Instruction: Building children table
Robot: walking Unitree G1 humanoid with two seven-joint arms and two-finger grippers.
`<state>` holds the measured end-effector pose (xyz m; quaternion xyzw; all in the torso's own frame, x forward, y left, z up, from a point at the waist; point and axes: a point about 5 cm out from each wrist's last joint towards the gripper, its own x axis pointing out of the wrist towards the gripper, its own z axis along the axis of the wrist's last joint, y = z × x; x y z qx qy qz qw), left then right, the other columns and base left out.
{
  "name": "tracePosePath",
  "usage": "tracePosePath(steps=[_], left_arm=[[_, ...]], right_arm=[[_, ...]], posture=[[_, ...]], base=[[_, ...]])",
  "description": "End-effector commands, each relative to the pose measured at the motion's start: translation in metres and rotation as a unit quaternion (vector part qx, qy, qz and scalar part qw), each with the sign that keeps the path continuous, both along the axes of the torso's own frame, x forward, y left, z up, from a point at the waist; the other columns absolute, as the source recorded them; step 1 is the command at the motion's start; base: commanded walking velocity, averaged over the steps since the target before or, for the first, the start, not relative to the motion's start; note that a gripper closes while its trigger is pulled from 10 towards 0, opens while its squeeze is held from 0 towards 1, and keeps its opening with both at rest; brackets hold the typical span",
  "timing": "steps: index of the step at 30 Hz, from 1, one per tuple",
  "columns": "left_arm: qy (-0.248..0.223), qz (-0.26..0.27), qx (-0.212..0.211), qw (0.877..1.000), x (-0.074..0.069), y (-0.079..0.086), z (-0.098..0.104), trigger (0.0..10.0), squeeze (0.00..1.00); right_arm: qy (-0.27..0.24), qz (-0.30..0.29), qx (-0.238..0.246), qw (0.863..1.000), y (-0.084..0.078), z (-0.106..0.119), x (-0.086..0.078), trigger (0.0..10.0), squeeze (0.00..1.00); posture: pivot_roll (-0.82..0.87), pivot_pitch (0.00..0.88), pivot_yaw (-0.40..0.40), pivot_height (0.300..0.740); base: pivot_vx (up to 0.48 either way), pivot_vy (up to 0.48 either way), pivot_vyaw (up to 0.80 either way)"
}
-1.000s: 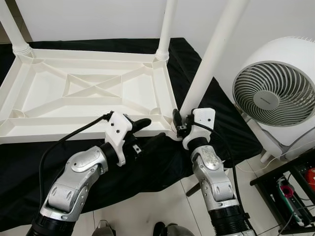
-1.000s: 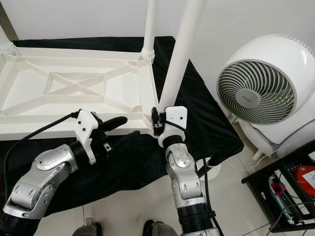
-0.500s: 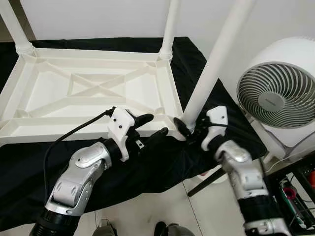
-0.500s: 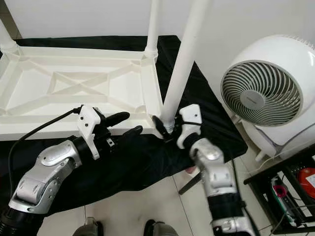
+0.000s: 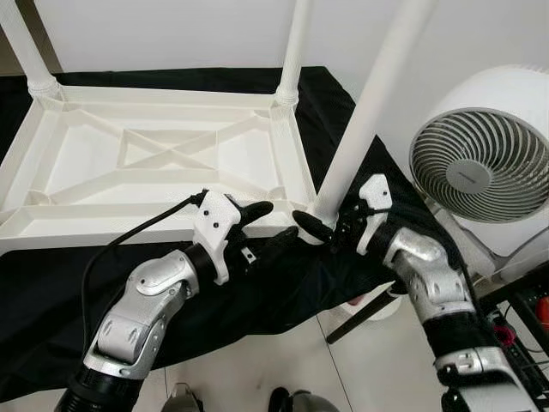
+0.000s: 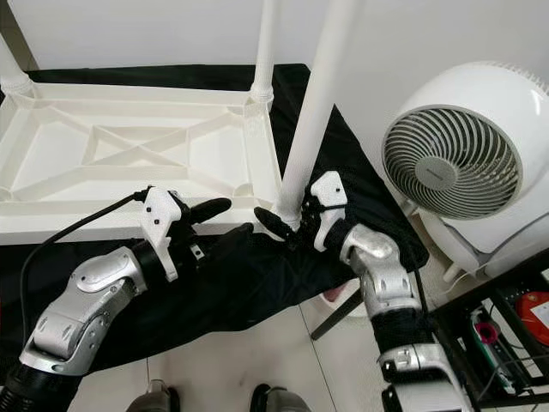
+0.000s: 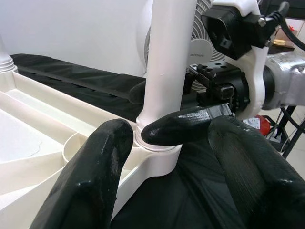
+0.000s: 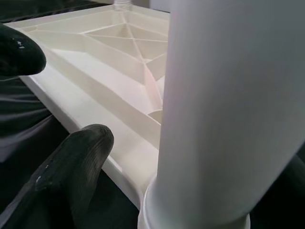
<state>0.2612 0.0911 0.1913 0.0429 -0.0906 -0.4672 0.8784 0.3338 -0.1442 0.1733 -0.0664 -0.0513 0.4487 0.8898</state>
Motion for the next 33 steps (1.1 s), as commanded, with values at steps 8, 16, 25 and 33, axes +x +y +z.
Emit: tracePosePath(steps=[8,16,25,33], left_arm=[[0.001,-0.004,0.002,1.0,-0.005,-0.002,-0.001,10.0,0.0],[0.003,-0.004,0.001,1.0,-0.006,-0.002,-0.002,10.0,0.0],[0.009,-0.011,-0.005,1.0,-0.007,-0.007,-0.003,10.0,0.0],[0.013,-0.016,-0.009,1.0,-0.01,-0.009,-0.004,10.0,0.0]], right_arm=[[0.027,0.035,-0.021,0.999,-0.008,-0.01,0.004,0.0,0.0],[0.056,0.035,-0.012,0.998,-0.009,-0.022,0.001,0.0,0.0],[0.079,-0.07,0.023,0.994,0.002,-0.034,0.001,0.0,0.0],[0.086,-0.16,0.057,0.982,0.019,-0.039,-0.007,0.0,0.0]], posture=[[0.14,0.12,-0.107,0.74],[0.14,0.127,-0.105,0.74],[0.12,0.139,-0.097,0.74],[0.11,0.148,-0.095,0.74]], base=[[0.0,0.0,0.0],[0.0,0.0,0.0],[0.0,0.0,0.0],[0.0,0.0,0.0]])
